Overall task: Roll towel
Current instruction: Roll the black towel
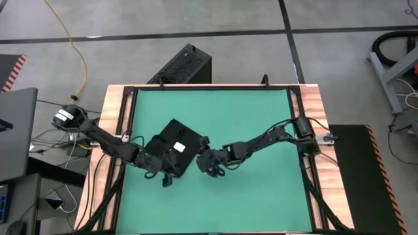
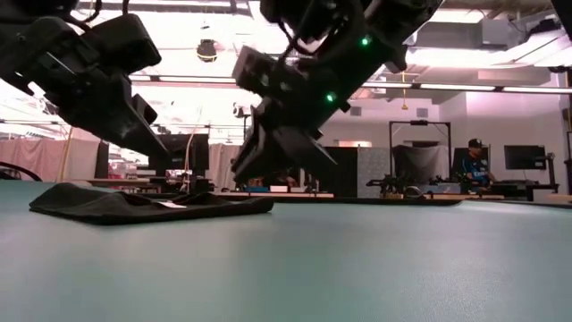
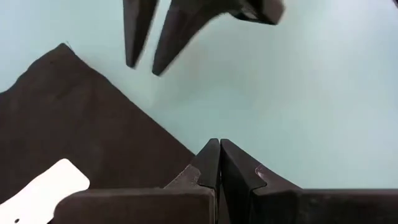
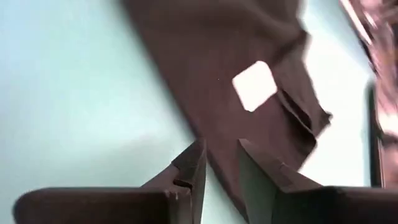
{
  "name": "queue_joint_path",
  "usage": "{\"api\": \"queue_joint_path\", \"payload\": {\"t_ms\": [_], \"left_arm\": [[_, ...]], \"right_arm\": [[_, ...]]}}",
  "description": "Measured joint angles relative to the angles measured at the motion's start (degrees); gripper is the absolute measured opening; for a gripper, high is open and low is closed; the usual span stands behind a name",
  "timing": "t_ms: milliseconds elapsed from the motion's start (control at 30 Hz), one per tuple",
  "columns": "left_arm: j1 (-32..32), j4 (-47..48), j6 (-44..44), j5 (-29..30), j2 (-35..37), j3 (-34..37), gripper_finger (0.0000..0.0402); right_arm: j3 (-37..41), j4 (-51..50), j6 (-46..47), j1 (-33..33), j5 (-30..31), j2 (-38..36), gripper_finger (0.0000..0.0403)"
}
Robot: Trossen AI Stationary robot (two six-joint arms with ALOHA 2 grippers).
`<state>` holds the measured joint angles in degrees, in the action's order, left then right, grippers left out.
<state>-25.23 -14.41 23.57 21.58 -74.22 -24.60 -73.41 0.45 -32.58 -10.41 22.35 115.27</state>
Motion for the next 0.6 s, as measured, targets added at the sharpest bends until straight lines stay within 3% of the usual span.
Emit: {"api": "queue_joint_path", "payload": {"t_ms": [100, 333, 600], "left_arm": [[-0.78, 0.6, 1.35, 1.94, 0.0, 0.02, 0.0], [-1.2, 2.03, 2.67, 3.09, 0.0, 0.02, 0.0], [-1.2, 4.48, 3.15, 2.87, 0.0, 0.02, 0.0]], "right_arm": [[0.0, -1.7, -4.21, 2.15, -4.2, 0.27, 0.0141], [-0.36, -4.08, -11.13, 6.67, -2.88, -0.09, 0.0203], [-2.16, -9.97, -12.62, 8.62, -7.42, 0.3, 0.0201]]}}
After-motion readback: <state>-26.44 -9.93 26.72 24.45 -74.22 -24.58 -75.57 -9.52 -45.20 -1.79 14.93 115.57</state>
